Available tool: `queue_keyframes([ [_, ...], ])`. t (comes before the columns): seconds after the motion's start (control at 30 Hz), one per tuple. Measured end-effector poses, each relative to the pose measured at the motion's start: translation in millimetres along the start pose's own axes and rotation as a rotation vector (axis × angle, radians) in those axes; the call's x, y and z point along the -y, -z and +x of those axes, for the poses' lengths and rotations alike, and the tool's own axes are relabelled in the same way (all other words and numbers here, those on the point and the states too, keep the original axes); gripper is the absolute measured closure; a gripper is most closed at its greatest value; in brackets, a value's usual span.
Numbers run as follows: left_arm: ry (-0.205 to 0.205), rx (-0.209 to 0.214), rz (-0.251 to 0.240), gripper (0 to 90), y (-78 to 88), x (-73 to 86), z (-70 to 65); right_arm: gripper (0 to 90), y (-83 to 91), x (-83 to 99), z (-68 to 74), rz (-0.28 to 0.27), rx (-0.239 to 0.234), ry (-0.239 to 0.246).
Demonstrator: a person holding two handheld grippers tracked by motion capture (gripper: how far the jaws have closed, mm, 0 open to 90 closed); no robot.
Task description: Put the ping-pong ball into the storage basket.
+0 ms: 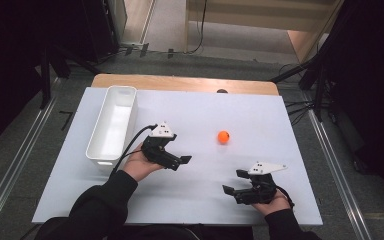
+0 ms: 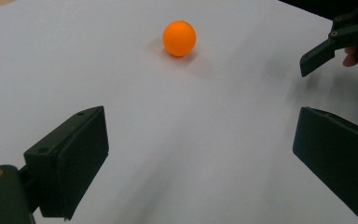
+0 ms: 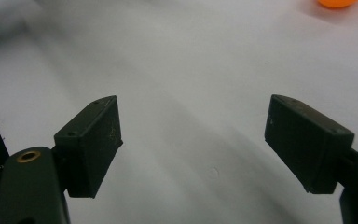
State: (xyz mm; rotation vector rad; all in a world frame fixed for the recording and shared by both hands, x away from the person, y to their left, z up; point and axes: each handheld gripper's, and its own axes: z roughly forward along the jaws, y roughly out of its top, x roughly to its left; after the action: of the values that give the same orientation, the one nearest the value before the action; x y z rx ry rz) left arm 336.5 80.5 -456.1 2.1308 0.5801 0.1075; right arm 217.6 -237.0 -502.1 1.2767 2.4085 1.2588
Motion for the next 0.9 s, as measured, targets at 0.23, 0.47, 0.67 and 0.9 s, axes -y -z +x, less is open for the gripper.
queue_keyframes([
  [0.23,-0.007,0.009,0.001,3.9,-5.9,-4.6,-0.3,17.2,1.3,0.5,-0.8,-0.003,-0.001,-0.005],
  [0.47,-0.005,0.017,-0.005,3.9,-11.8,-7.5,0.7,17.1,6.3,2.4,-5.9,-0.023,0.015,-0.014],
  [0.67,-0.003,0.026,-0.019,3.9,-16.1,-13.6,0.5,17.1,5.9,2.9,-5.2,-0.022,0.020,-0.010],
  [0.9,-0.006,0.023,-0.012,3.9,-23.3,-17.0,1.5,17.1,3.5,2.9,-3.4,-0.004,0.018,-0.007],
])
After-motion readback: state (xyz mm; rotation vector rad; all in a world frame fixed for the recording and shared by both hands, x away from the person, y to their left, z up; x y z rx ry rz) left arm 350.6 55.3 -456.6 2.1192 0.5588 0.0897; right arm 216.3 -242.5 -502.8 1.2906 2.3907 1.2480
